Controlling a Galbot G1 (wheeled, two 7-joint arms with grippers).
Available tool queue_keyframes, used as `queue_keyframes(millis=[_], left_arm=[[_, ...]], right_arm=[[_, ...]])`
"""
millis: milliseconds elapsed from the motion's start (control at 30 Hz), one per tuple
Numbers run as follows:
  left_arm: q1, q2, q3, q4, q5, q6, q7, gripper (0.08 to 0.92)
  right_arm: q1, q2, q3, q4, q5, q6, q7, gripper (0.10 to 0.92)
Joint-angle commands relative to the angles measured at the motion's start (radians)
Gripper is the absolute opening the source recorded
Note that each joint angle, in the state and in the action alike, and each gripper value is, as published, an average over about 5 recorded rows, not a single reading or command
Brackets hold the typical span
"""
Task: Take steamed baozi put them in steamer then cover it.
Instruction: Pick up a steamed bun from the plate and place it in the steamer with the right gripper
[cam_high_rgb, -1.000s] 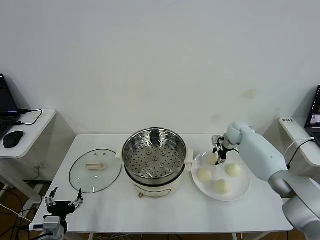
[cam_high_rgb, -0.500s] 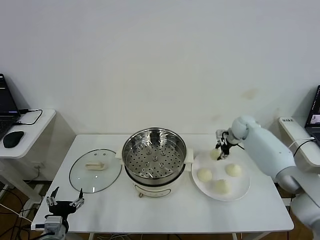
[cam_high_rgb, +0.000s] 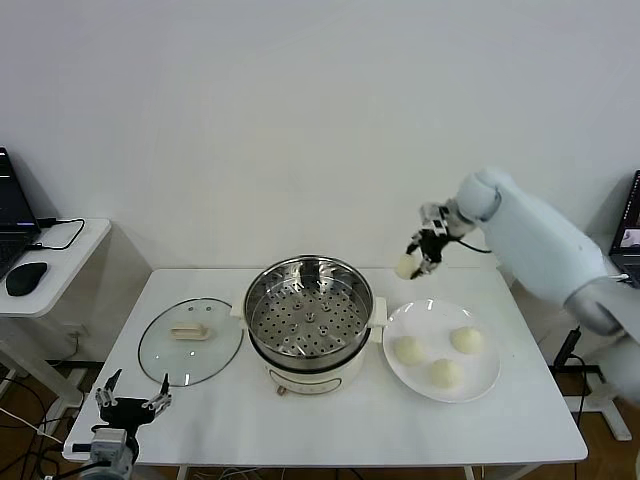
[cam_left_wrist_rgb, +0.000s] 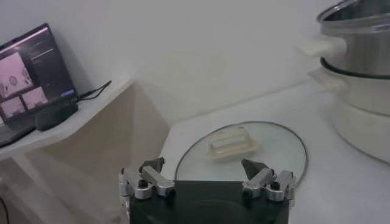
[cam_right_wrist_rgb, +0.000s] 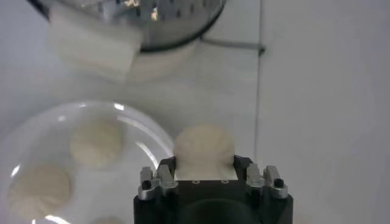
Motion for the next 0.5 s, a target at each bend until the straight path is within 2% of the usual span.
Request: queue_keyframes(millis=[33,267,500], left_arm=[[0.001,0.000,0.000,-0.006,0.000,0.002,0.000,0.823],[0.011,-0.004,-0.006,-0.007,0.000,-0.005,-0.009,0.823],[0.015,-0.007,-0.017,-0.011,0.006,-0.005,-0.012,0.823]], right_arm=[[0.130,0.096,-0.090,0.001,0.094,0.051,-0.045,0.594],[0.177,0.215,-0.095,-0.065,0.071,0.303,-0.073,0.594],[0.174,0.239,-0.192,0.036,0.021,0.510,-0.031,0.598]])
